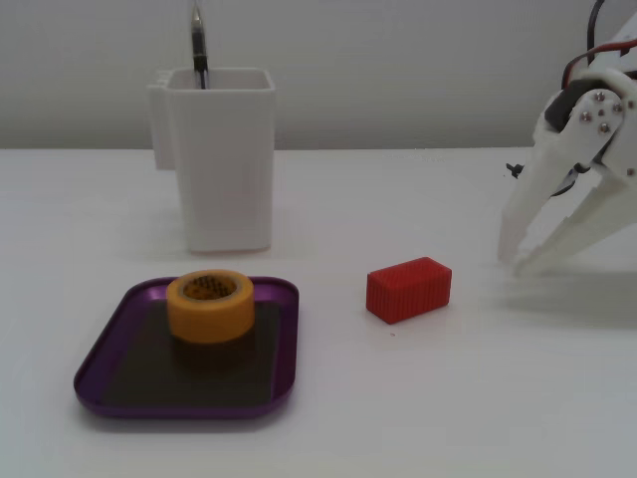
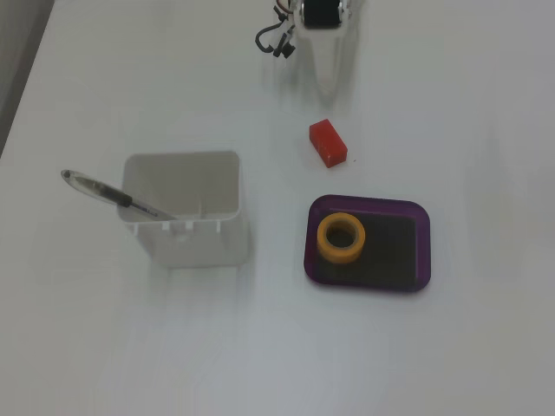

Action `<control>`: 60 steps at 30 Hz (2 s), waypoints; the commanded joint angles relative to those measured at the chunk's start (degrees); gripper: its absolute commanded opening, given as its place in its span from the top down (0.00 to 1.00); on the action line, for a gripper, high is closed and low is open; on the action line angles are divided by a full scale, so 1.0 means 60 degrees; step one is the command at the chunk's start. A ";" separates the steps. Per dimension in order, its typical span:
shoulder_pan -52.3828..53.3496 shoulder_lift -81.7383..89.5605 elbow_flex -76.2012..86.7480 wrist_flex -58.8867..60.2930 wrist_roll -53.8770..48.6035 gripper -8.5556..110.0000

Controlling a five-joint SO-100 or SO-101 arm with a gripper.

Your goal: Pick up the red cube and place it in the box.

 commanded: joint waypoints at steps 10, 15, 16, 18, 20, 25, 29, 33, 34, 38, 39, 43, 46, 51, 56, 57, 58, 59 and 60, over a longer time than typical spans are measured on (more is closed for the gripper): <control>-0.0425 -0.3838 -0.5039 -0.1128 0.0059 0.89; -0.1245 -0.7646 -0.7441 -0.1128 0.1670 0.83; -0.1406 -0.8306 -0.7954 -0.1113 0.2168 0.82; -0.1655 -0.9536 -0.8965 -0.0835 0.2974 0.78; -0.1743 -1.0679 -1.0063 -0.0176 0.3750 0.75; -0.1670 -1.3081 -1.2510 0.1392 0.5640 0.73; -0.0894 -1.4268 -1.3125 0.1729 0.6182 0.73; -0.0088 -1.5044 -1.3052 0.1743 0.6650 0.73; 0.0000 -1.5220 -1.2832 0.1743 0.6738 0.73; 0.0132 -1.5674 -1.2012 0.1597 0.6841 0.73; 0.0073 -1.5791 -1.1938 0.1582 0.6855 0.73; 0.0015 -1.5894 -1.1909 0.1582 0.6855 0.73; 0.0000 -1.5908 -1.1909 0.1523 0.6855 0.73; 0.0000 -1.5923 -1.1880 0.0747 0.6768 0.73; -0.0586 -1.5937 -1.1880 0.0703 0.6753 0.73; -0.0645 -1.5937 -1.1880 0.0703 0.6753 0.73; -0.0645 -1.5937 -1.1880 0.0688 0.6753 0.73; -0.0645 -1.5937 -1.1880 0.0645 0.6738 0.73; -0.0630 -1.5937 -1.1865 0.0557 0.6738 0.73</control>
